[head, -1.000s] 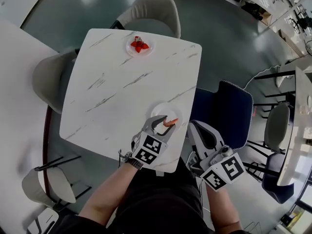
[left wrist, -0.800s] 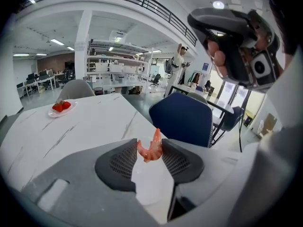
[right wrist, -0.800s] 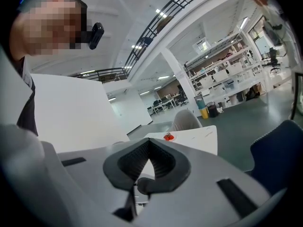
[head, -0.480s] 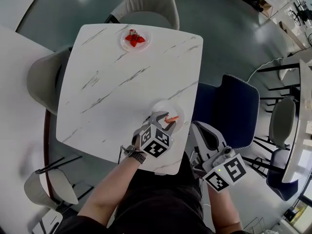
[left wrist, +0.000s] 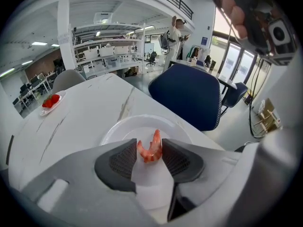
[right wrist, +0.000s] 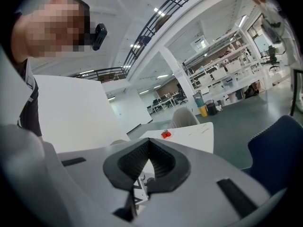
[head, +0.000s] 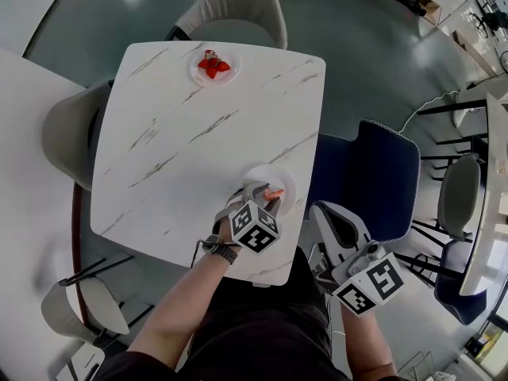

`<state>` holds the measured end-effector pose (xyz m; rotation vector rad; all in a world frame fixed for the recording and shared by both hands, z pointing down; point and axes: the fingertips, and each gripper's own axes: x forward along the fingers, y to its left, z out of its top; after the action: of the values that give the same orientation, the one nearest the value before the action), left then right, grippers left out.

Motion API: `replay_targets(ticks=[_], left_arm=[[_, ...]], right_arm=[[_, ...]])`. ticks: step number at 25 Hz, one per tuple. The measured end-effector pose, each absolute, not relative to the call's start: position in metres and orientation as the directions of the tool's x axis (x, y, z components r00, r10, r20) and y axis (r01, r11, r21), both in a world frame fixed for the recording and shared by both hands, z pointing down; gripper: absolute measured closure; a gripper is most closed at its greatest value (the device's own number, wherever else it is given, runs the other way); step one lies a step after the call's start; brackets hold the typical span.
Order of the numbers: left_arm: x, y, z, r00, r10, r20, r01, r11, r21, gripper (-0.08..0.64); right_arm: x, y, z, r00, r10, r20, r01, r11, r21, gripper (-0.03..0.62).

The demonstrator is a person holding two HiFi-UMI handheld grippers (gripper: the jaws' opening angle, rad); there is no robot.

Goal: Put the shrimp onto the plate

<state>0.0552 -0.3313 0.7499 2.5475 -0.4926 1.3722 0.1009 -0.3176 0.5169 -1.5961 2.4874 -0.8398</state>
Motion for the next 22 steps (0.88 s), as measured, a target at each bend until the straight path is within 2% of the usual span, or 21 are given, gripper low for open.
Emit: replay_targets(ticks=[7, 14, 18, 22], left_arm=[[0.053, -0.332, 0.744, 0.495, -0.202, 0.845, -0.379, -0.925, 0.002, 0.390], [0.038, -0.336, 0.693, 0.530, -0.258, 0.808, -0.457, -0.889, 0.016, 0.390], [0.032, -0.327, 0.638, 0.598, -0.279, 0.751, -0.486, -0.871, 0.064, 0.390], [0.026, -0.324, 0.572, 0.682, -0.349, 0.643, -0.514, -0.854, 0.081, 0.391]], right_arm=[[0.099, -0.317, 0.514, -0.498, -0.837, 0.228, -0.799, 0.340, -0.495, 0.591], [0.095, -0.318, 0.494, -0.517, -0.820, 0.245, -0.800, 0.361, -0.478, 0.591], [0.091, -0.311, 0.471, -0.533, -0.812, 0.239, -0.794, 0.383, -0.471, 0.591], [0.088, -0.308, 0.447, -0.554, -0.801, 0.228, -0.793, 0.424, -0.438, 0.591]])
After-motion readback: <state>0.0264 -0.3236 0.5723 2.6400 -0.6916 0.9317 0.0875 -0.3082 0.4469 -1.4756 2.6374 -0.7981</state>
